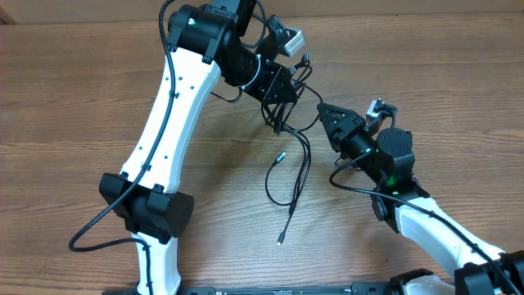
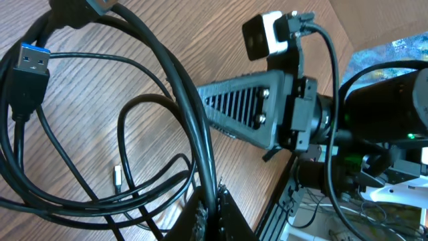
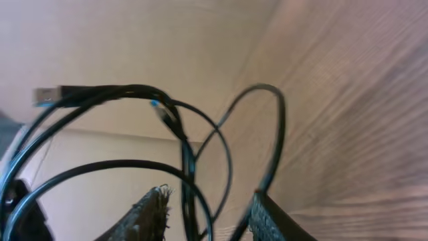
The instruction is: Untangle cables
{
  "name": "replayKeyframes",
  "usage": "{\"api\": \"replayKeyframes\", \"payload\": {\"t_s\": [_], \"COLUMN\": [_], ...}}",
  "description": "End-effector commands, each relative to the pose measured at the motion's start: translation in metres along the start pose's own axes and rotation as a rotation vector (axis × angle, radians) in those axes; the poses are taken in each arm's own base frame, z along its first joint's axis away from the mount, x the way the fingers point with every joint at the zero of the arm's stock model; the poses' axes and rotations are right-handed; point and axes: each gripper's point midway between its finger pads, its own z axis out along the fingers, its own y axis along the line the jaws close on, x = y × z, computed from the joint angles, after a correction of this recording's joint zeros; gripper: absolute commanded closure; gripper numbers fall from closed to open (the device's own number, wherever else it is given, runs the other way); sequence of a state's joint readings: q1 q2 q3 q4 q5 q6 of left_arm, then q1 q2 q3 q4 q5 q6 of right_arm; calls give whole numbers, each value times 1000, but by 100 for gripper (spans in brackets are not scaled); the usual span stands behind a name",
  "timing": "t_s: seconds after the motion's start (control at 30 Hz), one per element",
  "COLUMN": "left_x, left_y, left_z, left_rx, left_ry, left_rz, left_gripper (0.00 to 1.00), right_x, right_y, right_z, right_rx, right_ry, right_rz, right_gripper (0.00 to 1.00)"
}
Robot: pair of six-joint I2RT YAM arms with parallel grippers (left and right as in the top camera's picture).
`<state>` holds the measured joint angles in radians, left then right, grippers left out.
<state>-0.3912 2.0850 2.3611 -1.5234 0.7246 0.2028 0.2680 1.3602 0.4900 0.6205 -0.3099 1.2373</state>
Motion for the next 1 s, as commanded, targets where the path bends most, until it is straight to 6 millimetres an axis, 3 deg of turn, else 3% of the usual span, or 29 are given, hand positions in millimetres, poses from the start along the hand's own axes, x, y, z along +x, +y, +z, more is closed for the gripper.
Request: {"api": "replayKeyframes", "payload": {"t_s": [0.0, 0.17, 0.47, 0.7, 0.8, 0.9, 0.97], "left_x": [-6, -8, -11, -14, -13, -10, -10], "left_y": [-24, -27, -27, -27, -29, -30, -29], "left_z": [-14, -12, -11, -11, -10, -8, -7], "left_rx": [29, 32, 30, 29, 32, 26, 22], "left_ry": [-47, -50, -61, -71, -64, -53, -48], "left_rz": [86, 100, 115, 125, 124, 123, 121], "left_gripper": [96, 96, 96, 96, 96, 96, 96], "right_x": [1, 5, 22, 19, 17, 12, 10], "right_y": [3, 3, -24, -27, -26, -23, -16], "right_z": [0, 0, 1, 1, 2, 2, 3], "right_rx": [-15, -15, 98, 112, 109, 95, 68], "right_ry": [8, 30, 76, 57, 43, 18, 12], "right_rz": [-19, -15, 112, 119, 129, 122, 113], "right_gripper": [62, 55, 51, 46, 60, 87, 96]}}
